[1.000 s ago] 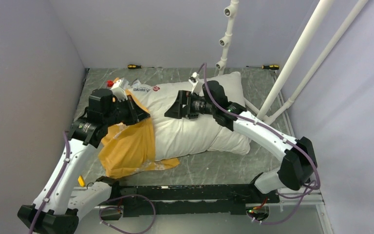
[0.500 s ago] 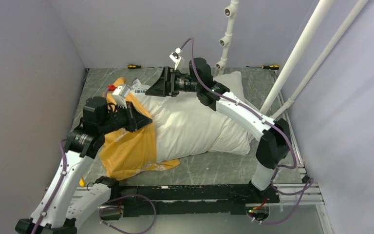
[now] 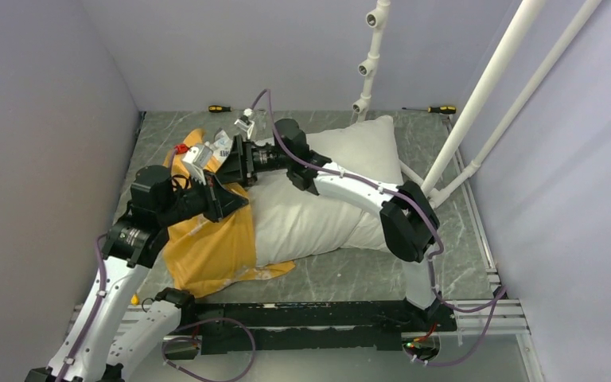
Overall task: Put the pillow into the pillowcase
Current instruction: Stuff the pillow into the pillowcase.
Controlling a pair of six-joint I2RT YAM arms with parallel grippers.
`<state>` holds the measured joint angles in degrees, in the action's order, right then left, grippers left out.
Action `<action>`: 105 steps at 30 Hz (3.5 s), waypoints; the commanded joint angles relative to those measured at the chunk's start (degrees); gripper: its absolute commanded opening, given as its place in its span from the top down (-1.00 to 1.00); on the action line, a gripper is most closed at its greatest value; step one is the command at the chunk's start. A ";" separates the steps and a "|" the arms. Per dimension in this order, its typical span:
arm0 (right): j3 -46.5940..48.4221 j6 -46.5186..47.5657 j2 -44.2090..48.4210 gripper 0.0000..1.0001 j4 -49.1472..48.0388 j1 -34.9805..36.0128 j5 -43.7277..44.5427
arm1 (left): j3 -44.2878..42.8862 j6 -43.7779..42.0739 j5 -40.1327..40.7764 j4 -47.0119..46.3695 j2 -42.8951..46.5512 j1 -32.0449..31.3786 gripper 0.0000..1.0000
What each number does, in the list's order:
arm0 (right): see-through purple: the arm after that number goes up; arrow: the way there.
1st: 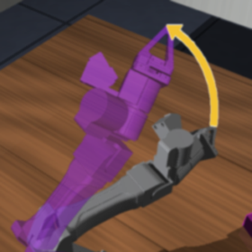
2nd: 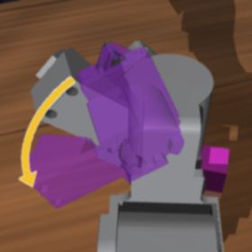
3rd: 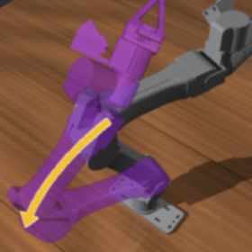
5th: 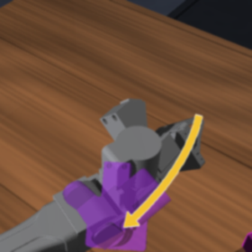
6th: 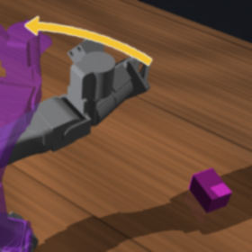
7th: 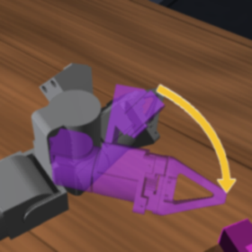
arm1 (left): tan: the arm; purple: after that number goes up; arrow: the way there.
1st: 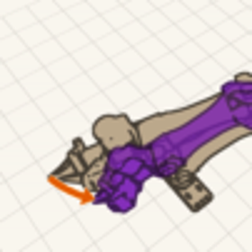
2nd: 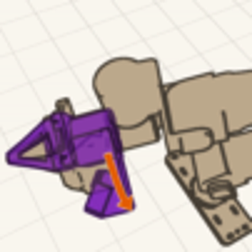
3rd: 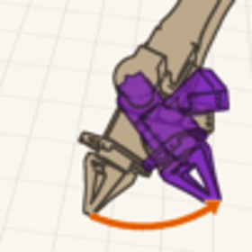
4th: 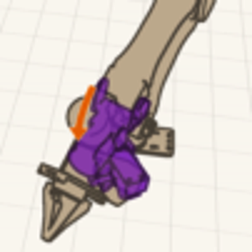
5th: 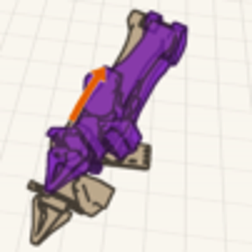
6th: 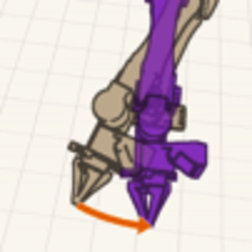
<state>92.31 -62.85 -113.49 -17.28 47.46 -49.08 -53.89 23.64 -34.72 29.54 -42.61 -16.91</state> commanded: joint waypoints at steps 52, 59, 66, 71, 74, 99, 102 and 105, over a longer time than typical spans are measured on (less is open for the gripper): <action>-24.39 28.27 35.15 1.00 15.58 8.79 40.52 | -46.42 -2.87 27.28 31.04 -34.05 3.99 -0.65; -22.71 29.12 34.39 1.00 17.08 9.14 40.02 | -50.92 -4.28 21.00 24.46 -42.43 6.00 0.68; -23.21 29.64 34.27 0.78 15.78 9.22 39.09 | -55.32 -4.02 14.44 16.37 -44.40 6.01 1.00; -22.63 30.97 34.54 -0.30 16.35 9.31 40.90 | -56.99 -2.08 7.52 7.74 -45.82 6.01 1.00; -24.05 32.92 38.60 -0.75 16.50 8.82 46.59 | -57.29 -3.28 5.84 6.01 -45.50 6.01 1.00; 0.08 28.65 9.16 -0.22 6.62 -7.71 6.66 | -35.52 -9.15 -4.31 -17.17 -35.16 6.05 1.00; 0.32 26.88 7.97 -0.21 0.94 -4.14 0.89 | -32.98 -10.92 -1.37 -16.13 -34.01 6.53 1.00; -4.40 22.92 9.78 -0.10 -5.51 -2.16 -1.25 | -28.97 -9.39 -0.96 -21.39 -32.41 8.81 1.00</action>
<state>89.01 -33.82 -107.77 -8.16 40.36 -38.72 -84.97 13.08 -32.47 21.71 -79.94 -9.15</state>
